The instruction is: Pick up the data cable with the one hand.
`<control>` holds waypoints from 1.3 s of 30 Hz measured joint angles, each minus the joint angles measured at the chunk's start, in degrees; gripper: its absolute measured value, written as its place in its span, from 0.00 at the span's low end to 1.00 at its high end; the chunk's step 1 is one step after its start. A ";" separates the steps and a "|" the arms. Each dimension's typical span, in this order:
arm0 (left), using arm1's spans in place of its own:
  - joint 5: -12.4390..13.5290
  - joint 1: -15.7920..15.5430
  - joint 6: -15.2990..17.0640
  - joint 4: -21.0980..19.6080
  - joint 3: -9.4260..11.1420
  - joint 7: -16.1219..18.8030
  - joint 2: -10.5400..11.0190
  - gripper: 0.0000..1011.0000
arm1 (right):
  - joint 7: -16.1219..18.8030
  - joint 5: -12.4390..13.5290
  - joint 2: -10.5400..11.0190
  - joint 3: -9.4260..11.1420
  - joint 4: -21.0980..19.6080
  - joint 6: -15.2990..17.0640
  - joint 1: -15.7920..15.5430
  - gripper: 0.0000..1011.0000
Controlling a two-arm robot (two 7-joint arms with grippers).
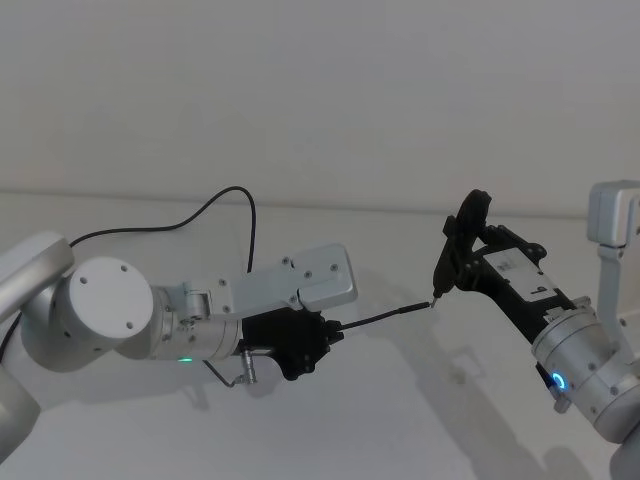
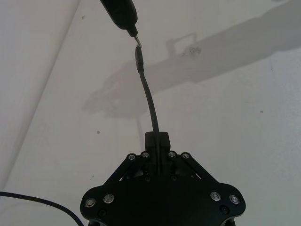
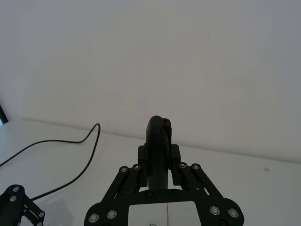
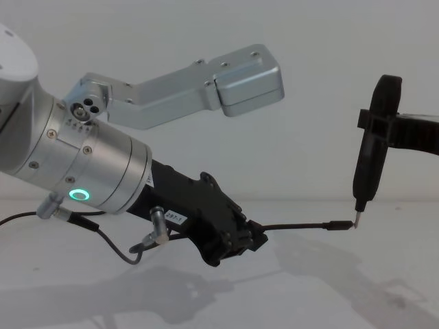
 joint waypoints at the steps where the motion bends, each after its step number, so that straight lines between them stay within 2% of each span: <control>1: 0.00 0.00 0.00 0.00 0.00 0.00 0.00 0.05 | 0.01 0.00 -0.01 -0.01 0.04 -0.04 0.05 0.27; 39: 0.00 0.00 0.00 0.00 0.00 0.00 0.00 0.05 | 0.11 -0.16 -0.06 -0.17 0.67 -0.59 0.47 0.27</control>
